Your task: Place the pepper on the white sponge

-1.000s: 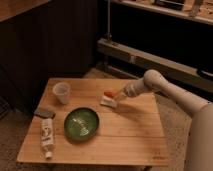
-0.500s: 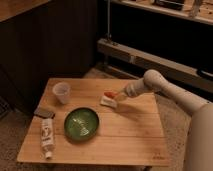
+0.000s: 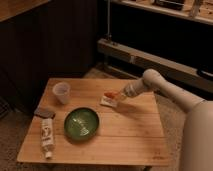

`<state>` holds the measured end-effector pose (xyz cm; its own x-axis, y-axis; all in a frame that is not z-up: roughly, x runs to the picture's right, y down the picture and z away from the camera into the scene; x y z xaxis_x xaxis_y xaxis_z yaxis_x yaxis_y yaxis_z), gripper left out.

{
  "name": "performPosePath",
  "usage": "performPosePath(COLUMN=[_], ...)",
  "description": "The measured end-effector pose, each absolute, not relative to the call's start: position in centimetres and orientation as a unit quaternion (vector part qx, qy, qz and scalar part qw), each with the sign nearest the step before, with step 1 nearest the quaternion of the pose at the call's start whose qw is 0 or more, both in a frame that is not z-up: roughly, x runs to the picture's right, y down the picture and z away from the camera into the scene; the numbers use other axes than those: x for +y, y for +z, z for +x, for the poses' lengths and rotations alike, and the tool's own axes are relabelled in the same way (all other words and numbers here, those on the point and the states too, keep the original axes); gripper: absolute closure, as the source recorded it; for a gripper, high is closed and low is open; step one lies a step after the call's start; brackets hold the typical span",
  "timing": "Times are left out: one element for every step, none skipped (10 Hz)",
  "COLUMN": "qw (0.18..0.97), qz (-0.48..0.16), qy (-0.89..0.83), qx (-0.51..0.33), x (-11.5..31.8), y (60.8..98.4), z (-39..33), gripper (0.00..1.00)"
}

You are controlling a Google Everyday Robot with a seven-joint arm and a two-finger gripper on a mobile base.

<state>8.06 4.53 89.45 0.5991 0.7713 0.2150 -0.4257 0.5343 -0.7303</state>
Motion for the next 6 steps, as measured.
performPosePath(qw=[0.831,0.828,0.825,0.820,0.815,0.811], qz=[-0.329,-0.333,-0.339,-0.351,-0.361,-0.367], qy=[0.360,0.363,0.363,0.360,0.359,0.360], qx=[-0.268,-0.269,-0.270,-0.273,-0.277,-0.281], x=[4.8,5.1,5.4,5.8,6.2,6.4], y=[89.8,90.3,90.8,91.4,91.6,91.7], z=[8.1,8.0,7.6,6.9,6.4,6.3], gripper=[0.87,0.96,0.99,1.00,1.00,1.00])
